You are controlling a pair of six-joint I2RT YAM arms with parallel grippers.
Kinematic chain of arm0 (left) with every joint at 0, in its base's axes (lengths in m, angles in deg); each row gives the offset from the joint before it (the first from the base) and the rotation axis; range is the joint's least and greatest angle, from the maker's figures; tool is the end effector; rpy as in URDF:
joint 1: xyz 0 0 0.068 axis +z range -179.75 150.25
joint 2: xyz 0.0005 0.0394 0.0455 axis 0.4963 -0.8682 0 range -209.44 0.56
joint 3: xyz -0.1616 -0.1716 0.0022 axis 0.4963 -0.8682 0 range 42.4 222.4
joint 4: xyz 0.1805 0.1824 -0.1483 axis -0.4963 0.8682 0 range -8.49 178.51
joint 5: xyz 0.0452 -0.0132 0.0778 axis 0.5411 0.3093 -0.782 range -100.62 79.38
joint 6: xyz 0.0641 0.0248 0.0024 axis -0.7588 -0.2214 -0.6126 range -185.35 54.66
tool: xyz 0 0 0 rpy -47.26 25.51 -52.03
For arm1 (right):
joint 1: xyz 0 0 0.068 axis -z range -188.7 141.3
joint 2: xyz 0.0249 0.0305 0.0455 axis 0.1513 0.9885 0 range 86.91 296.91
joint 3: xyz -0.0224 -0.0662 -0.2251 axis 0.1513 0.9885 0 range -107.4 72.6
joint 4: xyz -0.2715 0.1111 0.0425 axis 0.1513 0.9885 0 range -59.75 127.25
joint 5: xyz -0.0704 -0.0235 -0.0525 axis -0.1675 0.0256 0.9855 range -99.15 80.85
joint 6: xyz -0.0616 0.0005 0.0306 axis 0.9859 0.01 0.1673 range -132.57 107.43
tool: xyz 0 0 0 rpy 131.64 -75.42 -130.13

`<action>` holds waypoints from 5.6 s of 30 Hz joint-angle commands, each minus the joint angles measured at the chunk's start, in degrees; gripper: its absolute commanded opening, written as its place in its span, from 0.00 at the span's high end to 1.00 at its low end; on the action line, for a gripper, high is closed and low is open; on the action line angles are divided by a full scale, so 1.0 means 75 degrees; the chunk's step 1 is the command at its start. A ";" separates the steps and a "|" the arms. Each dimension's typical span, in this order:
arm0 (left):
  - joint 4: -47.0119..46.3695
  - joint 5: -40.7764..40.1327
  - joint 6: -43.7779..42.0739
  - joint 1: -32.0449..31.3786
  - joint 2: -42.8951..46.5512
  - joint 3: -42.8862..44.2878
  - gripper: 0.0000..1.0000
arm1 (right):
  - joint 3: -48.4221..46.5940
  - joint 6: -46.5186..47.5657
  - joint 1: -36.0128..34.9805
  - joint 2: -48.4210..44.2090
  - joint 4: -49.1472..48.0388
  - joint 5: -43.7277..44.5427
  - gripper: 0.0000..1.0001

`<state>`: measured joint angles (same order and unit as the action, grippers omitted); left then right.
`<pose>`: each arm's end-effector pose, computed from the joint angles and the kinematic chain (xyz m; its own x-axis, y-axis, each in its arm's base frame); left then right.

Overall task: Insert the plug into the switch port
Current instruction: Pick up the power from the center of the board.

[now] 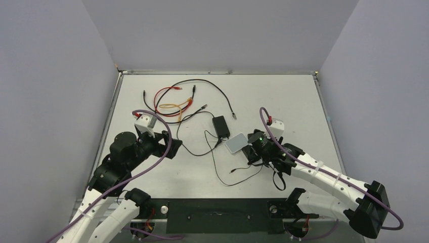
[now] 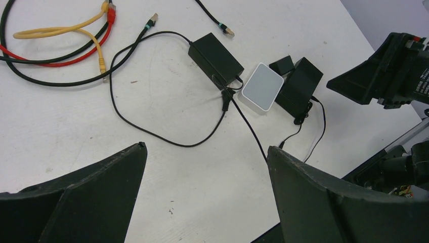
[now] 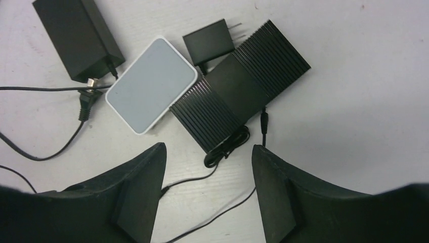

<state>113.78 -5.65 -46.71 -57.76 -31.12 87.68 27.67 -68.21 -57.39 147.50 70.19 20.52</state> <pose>0.1838 -0.1032 0.3150 -0.4404 -0.1263 -0.8889 0.4216 0.8450 -0.3290 0.1964 0.1817 0.1906 -0.6938 0.2972 -0.6560 0.1856 0.9539 0.2359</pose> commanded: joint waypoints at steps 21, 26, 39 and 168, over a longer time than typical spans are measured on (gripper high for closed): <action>-0.0548 0.0092 -0.0070 -0.0062 0.0020 -0.0135 0.12 | 0.1806 -0.0840 0.1203 -0.0282 -0.0631 -0.0625 0.64; -0.0553 0.0076 -0.0070 -0.0062 0.0006 -0.0134 0.12 | 0.1923 -0.0750 0.1305 -0.0072 -0.1023 -0.0865 0.65; -0.0530 0.0081 -0.0070 -0.0062 -0.0017 -0.0133 0.12 | 0.2173 -0.0773 0.1383 0.0402 -0.1523 -0.1078 0.77; -0.4326 0.7097 0.2413 -0.0120 -0.1395 -0.0431 1.00 | -0.3556 0.8279 -0.0512 0.0602 -0.1627 -0.9649 0.54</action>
<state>80.01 45.67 -25.73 -58.27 -41.57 83.02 4.57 -12.21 -60.14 150.30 55.37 -52.92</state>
